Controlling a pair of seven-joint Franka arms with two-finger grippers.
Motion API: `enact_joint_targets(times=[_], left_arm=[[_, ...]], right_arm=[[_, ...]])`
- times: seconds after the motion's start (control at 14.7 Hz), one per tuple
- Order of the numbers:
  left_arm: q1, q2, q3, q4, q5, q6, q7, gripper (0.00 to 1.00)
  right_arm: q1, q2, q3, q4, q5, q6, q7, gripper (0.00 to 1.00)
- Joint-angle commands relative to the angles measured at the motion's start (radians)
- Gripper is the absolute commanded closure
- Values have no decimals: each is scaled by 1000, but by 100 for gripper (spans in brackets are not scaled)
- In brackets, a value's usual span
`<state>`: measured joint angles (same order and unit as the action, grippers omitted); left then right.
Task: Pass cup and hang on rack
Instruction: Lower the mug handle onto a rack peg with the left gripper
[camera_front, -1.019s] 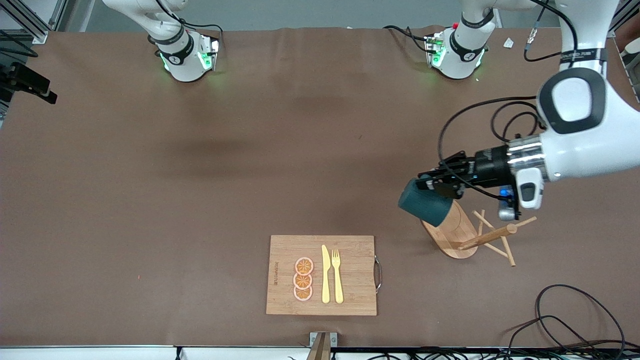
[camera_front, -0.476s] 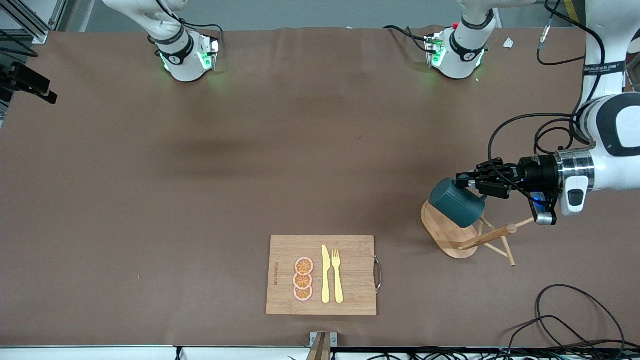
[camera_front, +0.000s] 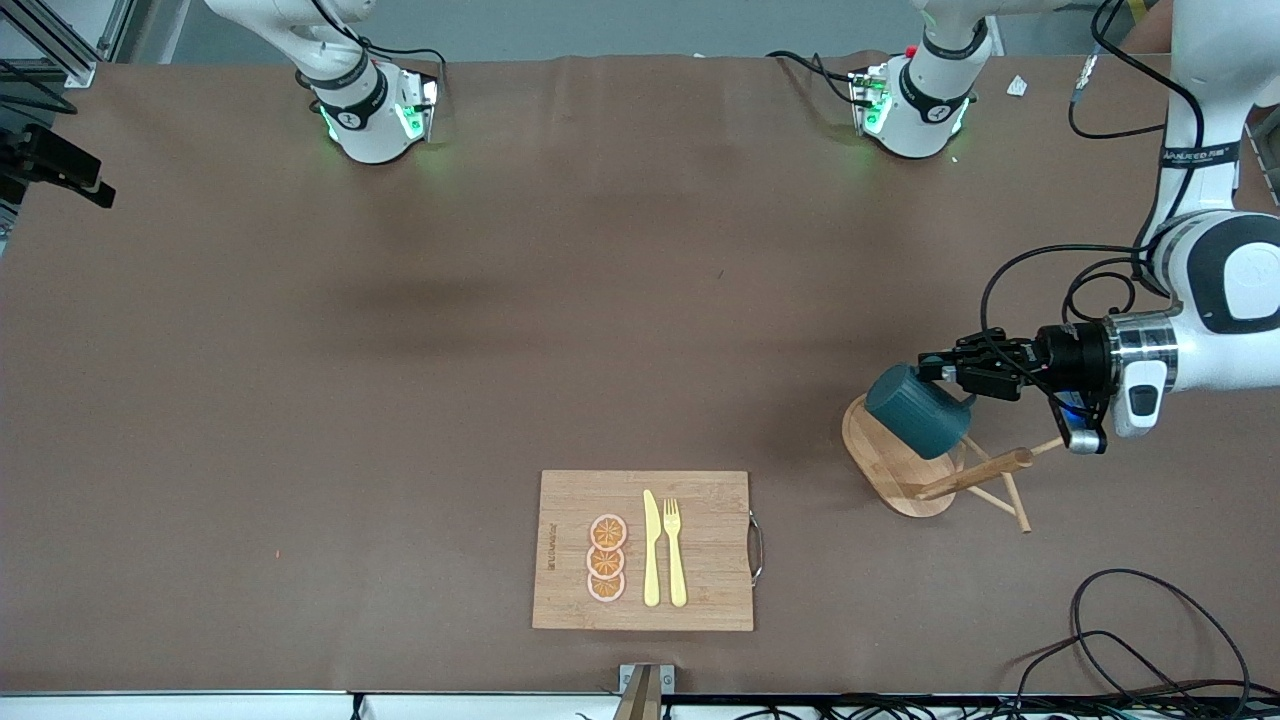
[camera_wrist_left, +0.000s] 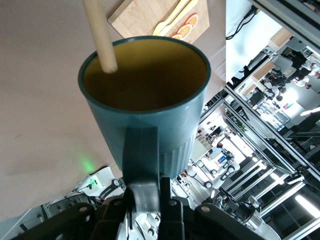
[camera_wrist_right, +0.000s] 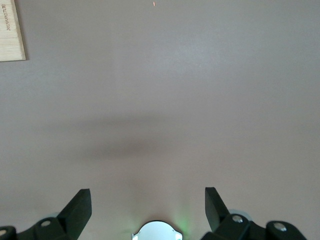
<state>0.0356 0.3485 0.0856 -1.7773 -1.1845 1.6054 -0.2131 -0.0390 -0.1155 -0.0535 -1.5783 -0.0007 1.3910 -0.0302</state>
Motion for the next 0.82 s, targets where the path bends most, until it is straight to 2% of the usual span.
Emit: enact_joint_targets(times=[0.0, 0.75], left_arm=[[36, 10, -4, -1, -21, -44, 52, 100], [119, 90, -6, 16, -44, -110, 210, 99]], right_arm=[[-13, -18, 14, -9, 5, -4, -11, 0], [-16, -18, 11, -9, 5, -6, -13, 0]])
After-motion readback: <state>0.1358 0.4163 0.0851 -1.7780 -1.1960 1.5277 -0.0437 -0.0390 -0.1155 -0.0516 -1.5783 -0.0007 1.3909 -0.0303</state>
